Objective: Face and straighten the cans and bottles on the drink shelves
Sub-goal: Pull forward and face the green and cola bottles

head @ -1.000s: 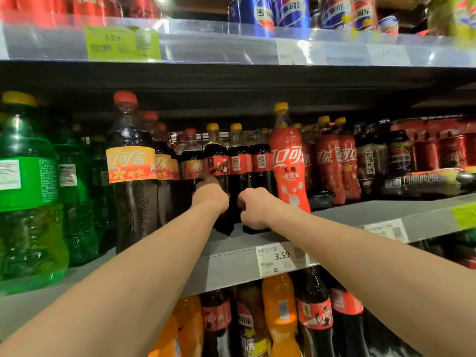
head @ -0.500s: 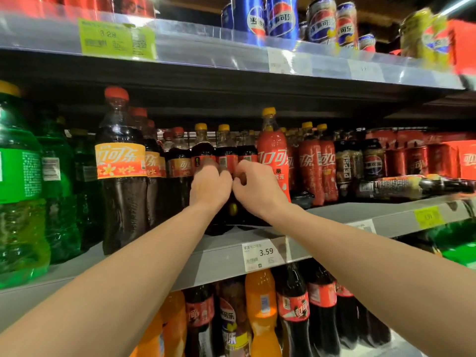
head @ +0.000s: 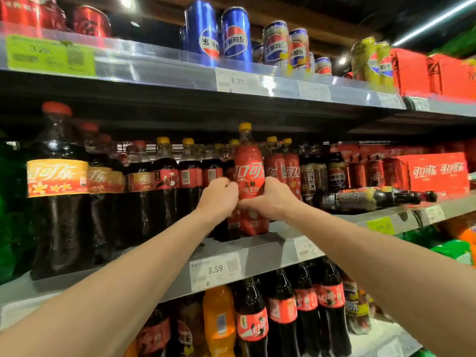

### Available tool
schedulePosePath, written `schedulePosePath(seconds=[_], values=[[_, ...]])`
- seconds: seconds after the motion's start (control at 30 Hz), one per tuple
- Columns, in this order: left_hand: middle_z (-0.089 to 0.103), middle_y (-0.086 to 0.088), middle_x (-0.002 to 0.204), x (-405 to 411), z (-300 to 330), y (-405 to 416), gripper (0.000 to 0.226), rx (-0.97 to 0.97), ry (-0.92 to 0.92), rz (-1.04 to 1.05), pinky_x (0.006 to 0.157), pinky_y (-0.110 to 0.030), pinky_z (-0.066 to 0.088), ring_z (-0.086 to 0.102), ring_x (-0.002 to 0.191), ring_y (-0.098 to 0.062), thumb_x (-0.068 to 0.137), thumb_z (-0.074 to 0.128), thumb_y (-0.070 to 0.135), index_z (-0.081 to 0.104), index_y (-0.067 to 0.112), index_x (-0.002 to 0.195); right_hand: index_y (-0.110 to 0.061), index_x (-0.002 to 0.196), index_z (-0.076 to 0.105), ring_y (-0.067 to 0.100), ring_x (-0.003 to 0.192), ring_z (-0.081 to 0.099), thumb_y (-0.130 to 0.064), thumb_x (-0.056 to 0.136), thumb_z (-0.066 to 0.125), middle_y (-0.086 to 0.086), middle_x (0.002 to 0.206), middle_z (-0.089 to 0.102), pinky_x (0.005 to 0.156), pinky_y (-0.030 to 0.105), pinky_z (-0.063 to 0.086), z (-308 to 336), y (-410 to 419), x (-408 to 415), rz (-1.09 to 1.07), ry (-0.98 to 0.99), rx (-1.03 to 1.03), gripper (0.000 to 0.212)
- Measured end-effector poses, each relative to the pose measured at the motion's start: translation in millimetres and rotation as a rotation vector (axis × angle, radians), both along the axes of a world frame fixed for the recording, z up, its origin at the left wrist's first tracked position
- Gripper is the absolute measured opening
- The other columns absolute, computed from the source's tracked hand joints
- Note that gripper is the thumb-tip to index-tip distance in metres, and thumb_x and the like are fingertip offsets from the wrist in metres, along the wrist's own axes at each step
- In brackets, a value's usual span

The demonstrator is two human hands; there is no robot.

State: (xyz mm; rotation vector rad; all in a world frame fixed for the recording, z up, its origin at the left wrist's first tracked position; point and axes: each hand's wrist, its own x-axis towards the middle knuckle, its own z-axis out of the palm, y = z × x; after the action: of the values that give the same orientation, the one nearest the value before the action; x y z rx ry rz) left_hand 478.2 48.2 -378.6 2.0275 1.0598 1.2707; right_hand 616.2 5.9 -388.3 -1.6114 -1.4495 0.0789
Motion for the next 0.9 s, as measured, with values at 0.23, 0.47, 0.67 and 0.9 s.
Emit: schedulePosePath(seconds=[0.23, 0.47, 0.67, 0.9], values=[[0.054, -0.010, 0.129, 19, 1, 16, 0.055, 0.042, 0.618, 0.159, 0.105, -0.042, 0.045, 0.050, 0.121, -0.031, 0.087, 0.061, 0.024, 0.045, 0.012, 0.138, -0.017, 0.128, 0.046, 0.023, 0.102, 0.066, -0.042, 0.077, 0.083, 0.003, 0.114, 0.065, 0.091, 0.042, 0.057, -13, 4, 75, -0.079, 0.068, 0.010, 0.068], [0.043, -0.012, 0.150, 25, 1, 35, 0.086, -0.031, 0.938, 0.215, 0.112, -0.044, 0.039, 0.043, 0.136, -0.033, 0.083, 0.077, 0.039, 0.034, 0.005, 0.149, -0.020, 0.136, 0.040, 0.024, 0.106, 0.065, -0.051, 0.067, 0.083, 0.004, 0.120, 0.064, 0.093, 0.048, 0.057, -13, 5, 98, 0.002, 0.135, -0.033, 0.087], [0.061, -0.007, 0.117, 4, 6, 14, 0.085, -0.015, 0.714, 0.232, 0.092, -0.042, 0.055, 0.061, 0.105, -0.028, 0.063, 0.092, 0.034, 0.049, 0.008, 0.131, -0.018, 0.136, 0.039, 0.028, 0.109, 0.063, -0.041, 0.077, 0.084, 0.006, 0.123, 0.061, 0.082, 0.046, 0.061, -7, 3, 96, 0.009, 0.168, -0.081, 0.078], [0.061, -0.002, 0.118, -13, 15, -15, 0.080, 0.273, 0.690, 0.357, 0.083, -0.038, 0.050, 0.060, 0.108, -0.027, 0.064, 0.088, 0.037, 0.050, 0.018, 0.132, -0.014, 0.129, 0.050, 0.024, 0.095, 0.069, -0.039, 0.079, 0.084, 0.008, 0.110, 0.068, 0.060, 0.035, 0.062, 0, -5, 86, -0.007, 0.161, -0.134, 0.066]])
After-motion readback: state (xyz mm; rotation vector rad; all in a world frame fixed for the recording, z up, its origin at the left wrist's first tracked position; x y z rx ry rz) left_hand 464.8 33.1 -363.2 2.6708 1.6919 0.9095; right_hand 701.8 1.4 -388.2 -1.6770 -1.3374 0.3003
